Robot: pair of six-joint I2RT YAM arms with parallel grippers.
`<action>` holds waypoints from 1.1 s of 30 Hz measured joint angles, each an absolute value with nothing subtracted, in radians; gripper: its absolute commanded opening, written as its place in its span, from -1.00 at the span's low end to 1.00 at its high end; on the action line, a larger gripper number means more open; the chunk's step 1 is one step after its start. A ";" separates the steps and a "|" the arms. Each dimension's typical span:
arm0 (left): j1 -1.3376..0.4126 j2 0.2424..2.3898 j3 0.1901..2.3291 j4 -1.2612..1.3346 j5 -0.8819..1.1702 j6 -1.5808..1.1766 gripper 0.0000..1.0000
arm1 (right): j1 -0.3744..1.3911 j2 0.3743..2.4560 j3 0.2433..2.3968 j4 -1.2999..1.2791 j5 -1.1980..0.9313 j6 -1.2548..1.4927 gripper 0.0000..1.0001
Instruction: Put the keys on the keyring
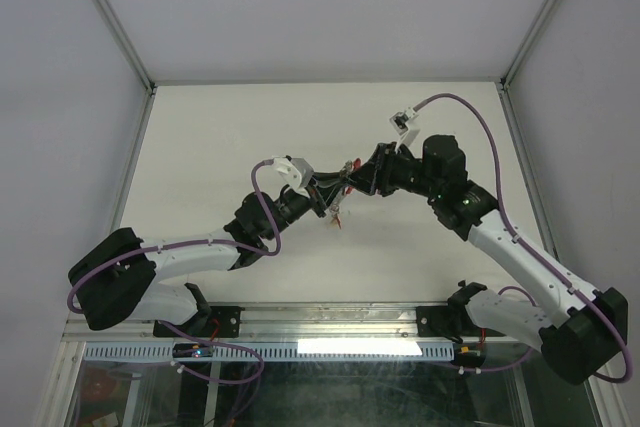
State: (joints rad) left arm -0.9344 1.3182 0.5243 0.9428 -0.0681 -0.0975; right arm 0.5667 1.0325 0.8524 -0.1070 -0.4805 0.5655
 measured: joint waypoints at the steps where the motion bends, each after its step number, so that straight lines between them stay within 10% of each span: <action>1: -0.934 1.318 0.524 0.942 -0.068 -0.097 -1.00 | 0.567 1.029 0.852 -0.114 -0.469 0.559 -0.06; 18: -0.927 1.286 0.660 0.308 -0.158 0.209 -1.00 | 0.567 0.957 0.925 -0.461 0.060 0.507 0.82; 29: -0.928 1.624 0.915 -0.059 -0.180 0.436 -0.89 | 0.567 0.955 0.992 -0.549 0.098 0.485 0.87; 33: -0.928 1.676 0.968 -0.097 -0.175 0.449 -0.49 | 0.567 0.897 0.991 -0.565 0.121 0.484 0.96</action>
State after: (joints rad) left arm -0.9276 1.6764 0.9676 -0.0967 -0.1753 0.4492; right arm 0.5671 0.8974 0.9905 -0.5648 0.1211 0.4843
